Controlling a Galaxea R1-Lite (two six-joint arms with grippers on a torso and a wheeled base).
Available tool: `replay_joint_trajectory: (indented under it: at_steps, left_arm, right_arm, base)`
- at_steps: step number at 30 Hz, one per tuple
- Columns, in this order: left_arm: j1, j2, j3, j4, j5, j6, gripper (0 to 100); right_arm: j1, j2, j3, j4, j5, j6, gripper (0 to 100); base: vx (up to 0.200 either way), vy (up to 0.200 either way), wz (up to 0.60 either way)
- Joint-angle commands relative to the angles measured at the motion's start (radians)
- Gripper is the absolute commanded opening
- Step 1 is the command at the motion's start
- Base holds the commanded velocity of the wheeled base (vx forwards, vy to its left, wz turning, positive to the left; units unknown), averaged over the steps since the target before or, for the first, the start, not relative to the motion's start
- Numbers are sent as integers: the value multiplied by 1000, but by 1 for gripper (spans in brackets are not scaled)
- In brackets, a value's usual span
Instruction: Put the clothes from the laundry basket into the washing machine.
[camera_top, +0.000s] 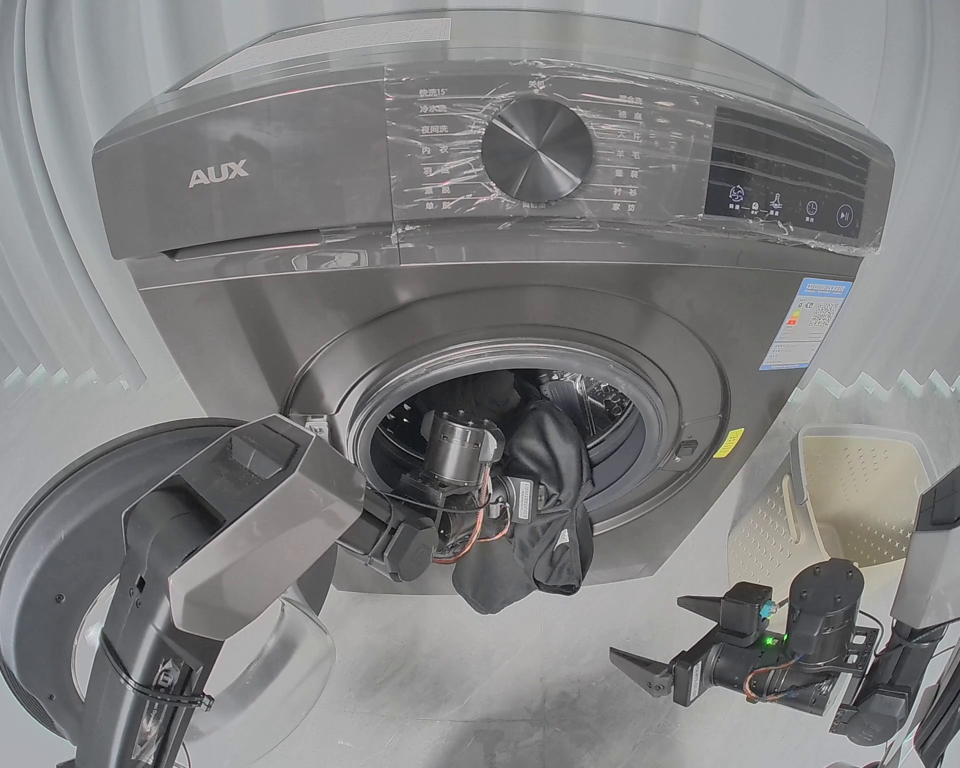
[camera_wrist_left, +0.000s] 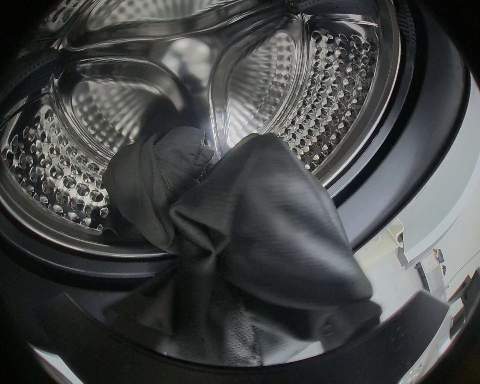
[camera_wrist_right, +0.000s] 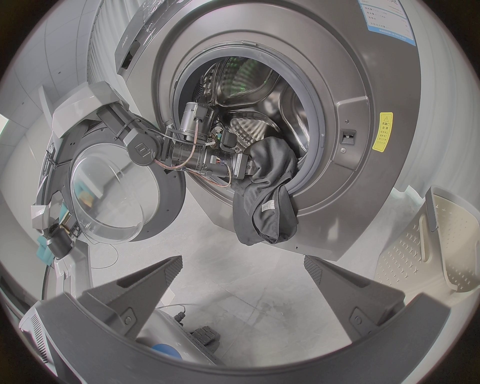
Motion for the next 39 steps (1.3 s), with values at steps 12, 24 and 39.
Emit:
replay_joint_trajectory:
  at_steps: [12, 24, 39]
  left_arm:
    - [24, 131, -282, -84, 107, 6, 0]
    - [82, 165, -481, -107, 183, 8, 0]
    - [51, 31, -202, -50, 153, 1, 100]
  right_arm:
    - [4, -3, 16, -1, 0, -1, 100]
    - [5, 0, 16, -1, 0, 0, 100]
    - [5, 3, 16, -1, 2, 0, 100]
  base:
    - [0, 0, 0]
    - [0, 0, 0]
    - [0, 0, 0]
